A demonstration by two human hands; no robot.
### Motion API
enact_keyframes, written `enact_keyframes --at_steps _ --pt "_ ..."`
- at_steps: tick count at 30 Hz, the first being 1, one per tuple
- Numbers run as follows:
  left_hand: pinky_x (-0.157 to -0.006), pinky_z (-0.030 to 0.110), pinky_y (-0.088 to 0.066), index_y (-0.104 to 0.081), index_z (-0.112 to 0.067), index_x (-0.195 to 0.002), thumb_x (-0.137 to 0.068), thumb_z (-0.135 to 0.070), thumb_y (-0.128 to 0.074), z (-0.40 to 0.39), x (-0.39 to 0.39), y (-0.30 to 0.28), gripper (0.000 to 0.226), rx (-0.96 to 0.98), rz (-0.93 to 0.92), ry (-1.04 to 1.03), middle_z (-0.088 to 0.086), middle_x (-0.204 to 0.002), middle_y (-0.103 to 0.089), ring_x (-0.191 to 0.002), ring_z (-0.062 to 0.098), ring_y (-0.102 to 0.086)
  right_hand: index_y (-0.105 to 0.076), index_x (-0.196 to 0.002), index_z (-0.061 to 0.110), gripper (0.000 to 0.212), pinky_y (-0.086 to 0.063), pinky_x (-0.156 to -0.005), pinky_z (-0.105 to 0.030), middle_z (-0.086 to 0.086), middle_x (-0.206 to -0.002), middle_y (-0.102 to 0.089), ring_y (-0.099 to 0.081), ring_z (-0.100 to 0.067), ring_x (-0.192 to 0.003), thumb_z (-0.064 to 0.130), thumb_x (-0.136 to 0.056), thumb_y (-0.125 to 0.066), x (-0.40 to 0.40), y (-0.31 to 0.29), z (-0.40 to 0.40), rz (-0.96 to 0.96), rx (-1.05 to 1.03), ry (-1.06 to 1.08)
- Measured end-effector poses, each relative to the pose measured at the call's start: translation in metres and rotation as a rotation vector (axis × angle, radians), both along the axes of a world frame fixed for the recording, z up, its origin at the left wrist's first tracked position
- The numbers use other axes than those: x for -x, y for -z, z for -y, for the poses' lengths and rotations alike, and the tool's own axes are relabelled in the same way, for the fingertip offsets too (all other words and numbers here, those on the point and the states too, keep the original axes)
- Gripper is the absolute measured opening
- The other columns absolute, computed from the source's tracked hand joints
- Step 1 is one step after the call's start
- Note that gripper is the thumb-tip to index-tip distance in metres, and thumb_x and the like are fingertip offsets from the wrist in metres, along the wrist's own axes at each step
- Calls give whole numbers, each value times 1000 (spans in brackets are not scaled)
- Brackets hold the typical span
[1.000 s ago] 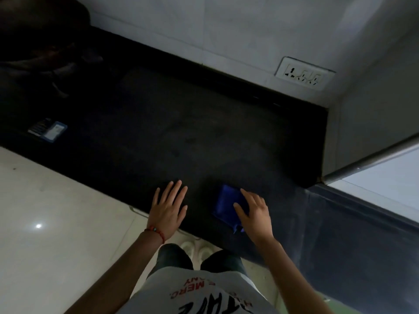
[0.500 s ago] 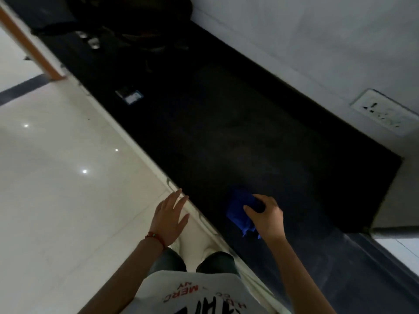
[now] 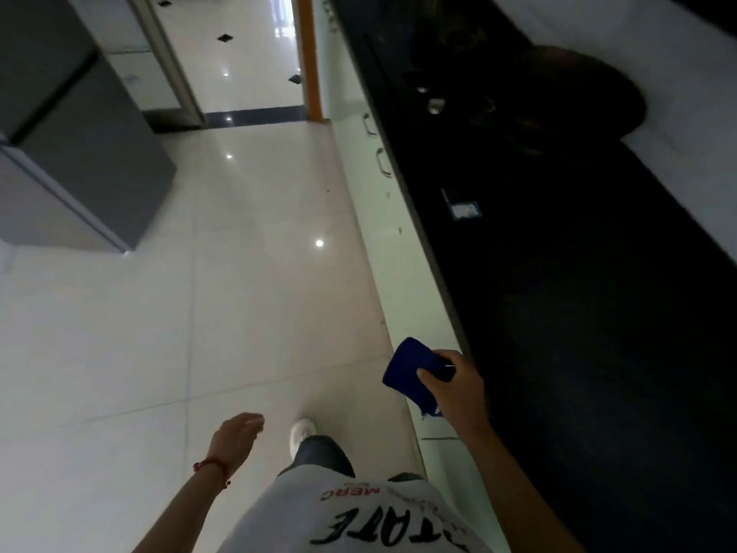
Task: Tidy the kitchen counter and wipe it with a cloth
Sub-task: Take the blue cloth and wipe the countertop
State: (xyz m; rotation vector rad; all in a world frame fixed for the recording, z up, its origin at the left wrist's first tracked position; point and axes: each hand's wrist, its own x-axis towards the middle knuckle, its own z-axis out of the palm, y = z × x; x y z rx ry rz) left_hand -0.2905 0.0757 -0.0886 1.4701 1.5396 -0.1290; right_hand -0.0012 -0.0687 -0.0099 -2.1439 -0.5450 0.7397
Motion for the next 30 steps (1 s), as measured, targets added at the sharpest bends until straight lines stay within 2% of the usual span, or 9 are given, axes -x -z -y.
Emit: enact_keyframes --at_steps 3,6,14,18,21,26,30 --pt "-81 37 -46 -64 8 -100 -89 -5 -51 -35 36 7 21 76 49 -260 18 -90 -66 -84 30 -60 -60 -107 5 34 -51 -76 -32 -13 -106 -64 -57 -20 -90 10 -75 -71 13 15 -59 13 42 -57" --pt "-73 31 -40 -63 5 -102 -90 -10 -50 -69 54 12 23 144 78 -370 16 -89 -65 -83 29 -60 -59 -109 2 35 -45 -73 -27 -16 -109 -64 -54 -18 -88 10 -77 -70 23 29 -109 12 107 -85" --pt "-60 22 -41 -61 2 -108 -91 -13 -51 -200 24 -4 25 162 222 -399 13 -88 -63 -81 23 -57 -57 -113 -1 39 -45 -76 -28 -20 -113 -63 -58 -29 -97 11 -78 -69 19 55 -204 12 265 -78" --pt "-59 17 -41 -60 2 -108 -91 -13 -50 -297 -20 -19 25 90 308 -355 2 -77 -61 -70 12 -56 -57 -112 -2 38 -45 -75 -30 -21 -111 -64 -59 -34 -99 11 -78 -68 -3 66 -254 5 322 -51" --pt "-52 10 -44 -60 2 -108 -92 -12 -49 -374 -52 -26 25 20 332 -334 6 -80 -62 -68 10 -57 -57 -112 -3 38 -46 -76 -33 -21 -111 -64 -59 -34 -100 10 -78 -69 -25 77 -304 -14 339 -29" --pt "-62 23 -41 -60 0 -109 -92 -16 -49 -471 -81 -27 27 42 294 -388 13 -93 -63 -76 19 -58 -56 -113 -5 39 -46 -78 -33 -23 -112 -63 -59 -34 -100 9 -79 -68 -66 81 -405 -49 369 -59" --pt "-65 27 -40 -59 1 -110 -92 -16 -48 -522 -79 -16 27 128 265 -502 15 -96 -61 -86 26 -55 -55 -115 -5 42 -44 -75 -29 -24 -113 -63 -59 -34 -100 10 -79 -69 -93 75 -502 -76 352 -127"
